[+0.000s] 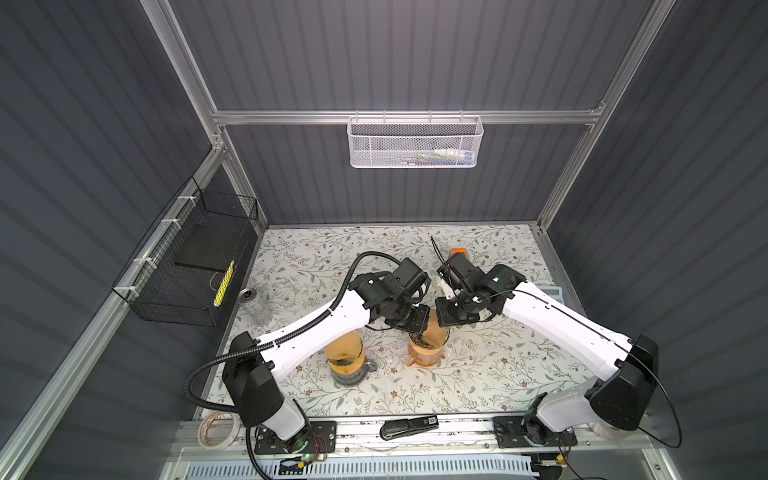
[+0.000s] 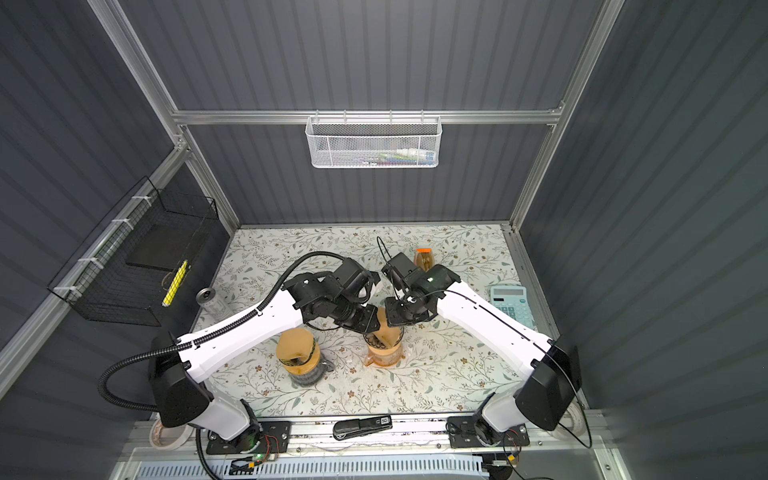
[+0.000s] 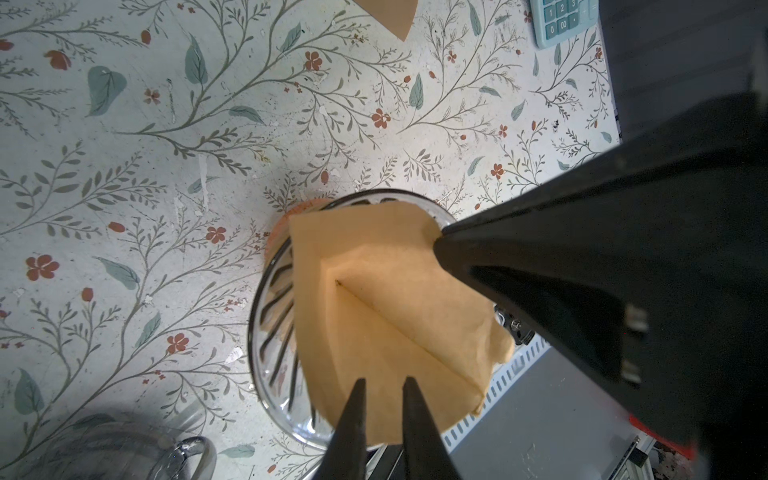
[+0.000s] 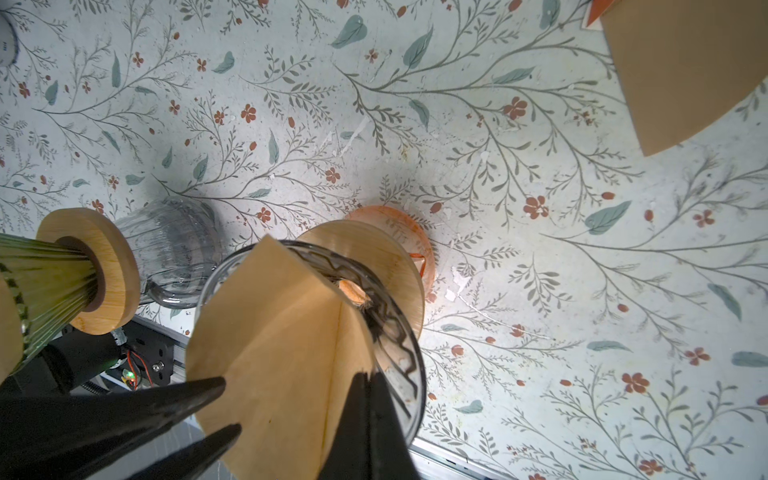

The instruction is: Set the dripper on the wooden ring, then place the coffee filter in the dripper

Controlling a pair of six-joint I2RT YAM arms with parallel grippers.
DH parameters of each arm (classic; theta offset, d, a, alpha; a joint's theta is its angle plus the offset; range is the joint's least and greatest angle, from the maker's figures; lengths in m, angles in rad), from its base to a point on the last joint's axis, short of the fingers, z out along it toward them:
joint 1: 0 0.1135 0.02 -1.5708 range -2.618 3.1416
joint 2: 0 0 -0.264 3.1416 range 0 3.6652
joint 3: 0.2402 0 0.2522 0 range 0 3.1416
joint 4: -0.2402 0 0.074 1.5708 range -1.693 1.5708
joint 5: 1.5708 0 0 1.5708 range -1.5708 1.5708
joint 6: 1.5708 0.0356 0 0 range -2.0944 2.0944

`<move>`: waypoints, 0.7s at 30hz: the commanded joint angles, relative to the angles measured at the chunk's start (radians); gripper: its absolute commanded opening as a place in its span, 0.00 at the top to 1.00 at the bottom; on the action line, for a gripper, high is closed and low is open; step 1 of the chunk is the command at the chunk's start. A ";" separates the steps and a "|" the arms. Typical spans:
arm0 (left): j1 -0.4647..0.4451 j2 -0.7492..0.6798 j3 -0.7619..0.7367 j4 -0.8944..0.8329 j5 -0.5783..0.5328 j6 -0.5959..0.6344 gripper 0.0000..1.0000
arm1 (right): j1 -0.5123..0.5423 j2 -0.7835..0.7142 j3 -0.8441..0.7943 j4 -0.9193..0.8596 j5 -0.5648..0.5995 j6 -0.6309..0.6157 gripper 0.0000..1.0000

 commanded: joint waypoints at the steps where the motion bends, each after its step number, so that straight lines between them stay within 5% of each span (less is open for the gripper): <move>1: -0.001 -0.026 -0.022 0.011 -0.018 -0.007 0.82 | 0.007 0.018 0.019 -0.026 0.029 -0.014 0.97; 21: -0.001 -0.031 -0.085 0.037 -0.053 -0.003 0.84 | 0.010 0.058 0.048 -0.013 0.072 -0.026 0.98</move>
